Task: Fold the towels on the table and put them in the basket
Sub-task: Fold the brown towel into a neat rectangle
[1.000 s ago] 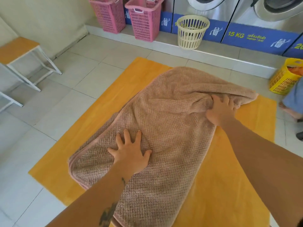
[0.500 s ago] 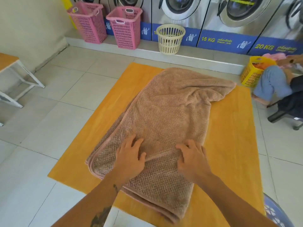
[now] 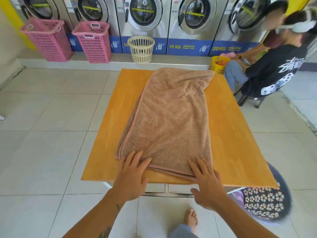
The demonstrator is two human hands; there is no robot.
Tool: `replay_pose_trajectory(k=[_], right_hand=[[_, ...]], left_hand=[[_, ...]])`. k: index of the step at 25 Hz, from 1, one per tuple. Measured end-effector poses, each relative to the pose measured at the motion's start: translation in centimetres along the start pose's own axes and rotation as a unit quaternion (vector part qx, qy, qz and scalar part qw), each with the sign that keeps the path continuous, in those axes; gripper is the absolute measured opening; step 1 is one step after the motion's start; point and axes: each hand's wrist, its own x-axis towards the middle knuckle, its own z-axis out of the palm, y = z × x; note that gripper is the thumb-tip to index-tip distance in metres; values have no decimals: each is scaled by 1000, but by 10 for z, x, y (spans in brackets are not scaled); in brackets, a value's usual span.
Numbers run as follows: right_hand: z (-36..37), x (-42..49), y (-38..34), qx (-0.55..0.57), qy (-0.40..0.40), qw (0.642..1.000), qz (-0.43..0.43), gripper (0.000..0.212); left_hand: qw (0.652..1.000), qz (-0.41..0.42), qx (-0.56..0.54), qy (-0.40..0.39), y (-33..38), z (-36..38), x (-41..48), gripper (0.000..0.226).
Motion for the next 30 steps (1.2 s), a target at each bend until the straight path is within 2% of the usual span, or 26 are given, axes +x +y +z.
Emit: replay_pose_trajectory(k=[3, 8, 12, 14, 16, 19, 22, 27, 28, 30], right_hand=[[10, -7, -14, -43, 43, 998, 33, 89], [-4, -6, -11, -54, 90, 994, 23, 63], [-32, -8, 16, 65, 159, 981, 89, 43], [-45, -12, 34, 135, 219, 959, 117, 43], [-52, -18, 40, 147, 241, 954, 101, 47], [-53, -27, 41, 112, 244, 962, 52, 48], [-56, -32, 45, 80, 219, 972, 23, 40], [-81, -34, 37, 44, 28, 998, 45, 37], [-85, -36, 34, 61, 12, 997, 51, 36], [-92, -39, 31, 143, 46, 987, 61, 36]], left_hand=[[999, 4, 16, -32, -2, -3, 1, 73], [997, 19, 73, -20, -14, 0, -6, 96], [995, 58, 79, -4, -10, -4, -8, 97], [993, 93, 74, 11, -2, -4, -6, 89], [991, 108, 72, 19, 4, -3, -3, 84], [991, 118, 59, 35, 7, -3, -2, 71], [989, 133, 55, 45, 4, -5, -6, 55], [985, 160, 48, 33, -3, -10, -12, 40], [986, 157, 47, 29, -5, -11, -12, 41], [989, 141, 32, 33, -9, -18, -13, 42]])
